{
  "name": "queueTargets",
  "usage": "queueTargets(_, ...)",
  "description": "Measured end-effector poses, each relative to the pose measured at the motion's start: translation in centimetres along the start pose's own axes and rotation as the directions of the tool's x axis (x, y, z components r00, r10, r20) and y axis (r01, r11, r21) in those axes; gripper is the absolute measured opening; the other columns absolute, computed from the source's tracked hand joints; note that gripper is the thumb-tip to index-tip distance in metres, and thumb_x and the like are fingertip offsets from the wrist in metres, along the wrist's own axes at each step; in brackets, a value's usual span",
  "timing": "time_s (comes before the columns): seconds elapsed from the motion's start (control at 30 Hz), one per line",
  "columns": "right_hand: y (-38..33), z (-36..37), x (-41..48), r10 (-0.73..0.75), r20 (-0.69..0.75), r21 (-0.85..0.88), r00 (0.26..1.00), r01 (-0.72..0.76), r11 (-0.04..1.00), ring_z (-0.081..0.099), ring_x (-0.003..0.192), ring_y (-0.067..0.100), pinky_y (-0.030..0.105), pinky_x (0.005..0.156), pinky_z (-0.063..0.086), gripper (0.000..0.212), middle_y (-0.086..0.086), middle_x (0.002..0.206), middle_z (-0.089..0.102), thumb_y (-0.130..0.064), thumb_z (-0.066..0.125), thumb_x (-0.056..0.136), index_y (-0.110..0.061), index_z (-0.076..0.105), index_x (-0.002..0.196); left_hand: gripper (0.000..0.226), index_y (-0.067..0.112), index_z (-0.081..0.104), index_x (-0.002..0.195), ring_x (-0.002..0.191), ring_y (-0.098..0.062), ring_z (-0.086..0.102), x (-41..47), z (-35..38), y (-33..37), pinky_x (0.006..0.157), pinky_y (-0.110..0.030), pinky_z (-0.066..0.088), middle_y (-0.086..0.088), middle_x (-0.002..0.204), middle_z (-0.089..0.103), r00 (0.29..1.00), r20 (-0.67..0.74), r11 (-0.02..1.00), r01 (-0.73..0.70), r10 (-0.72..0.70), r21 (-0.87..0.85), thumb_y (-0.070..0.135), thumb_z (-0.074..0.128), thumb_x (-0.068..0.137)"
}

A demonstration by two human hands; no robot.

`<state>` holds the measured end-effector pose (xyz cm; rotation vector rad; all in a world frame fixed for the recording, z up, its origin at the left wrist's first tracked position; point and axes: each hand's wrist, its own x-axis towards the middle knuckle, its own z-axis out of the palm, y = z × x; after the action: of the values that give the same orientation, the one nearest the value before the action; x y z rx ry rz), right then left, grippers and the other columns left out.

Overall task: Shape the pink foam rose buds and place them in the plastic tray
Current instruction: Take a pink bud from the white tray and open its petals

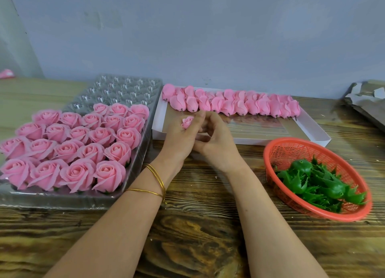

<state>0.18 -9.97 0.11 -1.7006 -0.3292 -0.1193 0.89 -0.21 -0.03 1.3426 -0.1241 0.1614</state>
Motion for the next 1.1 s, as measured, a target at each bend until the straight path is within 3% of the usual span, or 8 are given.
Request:
queueTargets(0.1, -0.2, 0.0, -0.1, -0.012, 0.0, 0.003, 1.0, 0.012, 1.0, 0.067, 0.097, 0.009, 0.029, 0.087, 0.056, 0.052, 0.011, 0.111, 0.066, 0.016, 0.067, 0.076, -0.002, 0.05, 0.122, 0.014, 0.015, 0.073, 0.088, 0.084, -0.015, 0.071, 0.0, -0.3, -0.1, 0.068, -0.023, 0.054, -0.003, 0.084, 0.074, 0.998, 0.04, 0.999, -0.047, 0.047, -0.006, 0.024, 0.063, 0.092)
queueTargets(0.27, -0.4, -0.3, -0.1, 0.0, 0.028, -0.017, 1.0, 0.001, 1.0, 0.064, 0.09, -0.006, 0.017, 0.081, 0.052, 0.054, 0.004, 0.109, 0.064, 0.02, 0.061, 0.079, 0.001, 0.045, 0.127, 0.015, 0.015, 0.07, 0.076, 0.074, -0.012, 0.067, 0.1, -0.6, -0.2, 0.067, -0.024, 0.055, 0.002, 0.073, 0.07, 0.994, 0.072, 0.995, -0.09, 0.086, 0.044, 0.014, 0.065, 0.09)
queueTargets(0.47, -0.2, -0.2, 0.1, 0.024, 0.03, 0.011, 0.999, -0.024, 1.0, 0.065, 0.093, 0.006, 0.018, 0.081, 0.05, 0.054, 0.011, 0.111, 0.066, 0.021, 0.057, 0.08, 0.0, 0.045, 0.128, 0.019, 0.012, 0.068, 0.075, 0.064, -0.008, 0.065, 0.2, -0.5, -0.4, 0.059, -0.019, 0.052, 0.004, 0.068, 0.069, 0.99, 0.072, 0.991, -0.124, 0.121, 0.043, 0.008, 0.061, 0.092)
queueTargets(0.63, -0.6, -0.2, 0.0, 0.031, -0.043, 0.084, 0.999, -0.027, 0.996, 0.064, 0.081, 0.004, 0.023, 0.077, 0.053, 0.045, 0.006, 0.099, 0.067, 0.008, 0.06, 0.074, -0.009, 0.054, 0.115, 0.022, 0.027, 0.074, 0.07, 0.07, -0.01, 0.067, 0.4, -0.6, -0.4, 0.065, -0.025, 0.055, 0.003, 0.072, 0.072, 0.974, 0.056, 0.961, -0.227, 0.221, 0.158, 0.022, 0.064, 0.089)
queueTargets(0.8, -1.1, -0.5, 0.2, 0.073, -0.162, 0.185, 0.984, -0.042, 0.982, 0.06, 0.076, 0.0, 0.019, 0.073, 0.052, 0.031, -0.006, 0.084, 0.062, -0.019, 0.064, 0.072, -0.013, 0.062, 0.103, 0.054, -0.01, 0.062, 0.075, 0.066, -0.023, 0.053, 0.6, -0.7, -0.8, 0.061, -0.05, 0.047, -0.031, 0.075, 0.061, 0.945, 0.049, 0.881, -0.319, 0.323, 0.35, 0.043, 0.059, 0.084)
queueTargets(0.9, -0.7, -0.3, 0.2, 0.087, -0.158, 0.126, 0.984, -0.067, 0.99, 0.065, 0.093, 0.017, 0.033, 0.081, 0.057, 0.023, 0.009, 0.097, 0.067, -0.017, 0.071, 0.086, -0.011, 0.062, 0.106, 0.016, 0.027, 0.073, 0.078, 0.074, -0.016, 0.067, 0.5, -0.7, -1.0, 0.062, -0.043, 0.055, 0.003, 0.074, 0.072, 0.964, 0.083, 0.891, -0.265, 0.253, 0.368, 0.031, 0.063, 0.088)
queueTargets(0.93, -0.6, -0.3, 0.3, 0.088, -0.161, 0.105, 0.983, -0.072, 0.992, 0.064, 0.096, 0.023, 0.039, 0.086, 0.056, 0.022, 0.013, 0.1, 0.067, -0.016, 0.071, 0.087, -0.011, 0.062, 0.106, 0.018, 0.037, 0.073, 0.075, 0.074, -0.011, 0.068, 0.5, -0.6, -1.0, 0.059, -0.039, 0.055, 0.01, 0.072, 0.071, 0.971, 0.084, 0.895, -0.239, 0.224, 0.377, 0.03, 0.064, 0.09)
queueTargets(1.1, -0.4, -0.2, 0.5, 0.079, -0.153, 0.054, 0.985, -0.071, 0.996, 0.06, 0.09, 0.018, 0.038, 0.086, 0.054, 0.024, 0.01, 0.099, 0.067, -0.021, 0.076, 0.082, -0.018, 0.062, 0.101, 0.023, 0.039, 0.068, 0.071, 0.07, 0.004, 0.063, 0.3, -0.5, -0.8, 0.063, -0.016, 0.049, 0.02, 0.068, 0.068, 0.962, 0.094, 0.873, -0.272, 0.257, 0.406, 0.028, 0.065, 0.09)
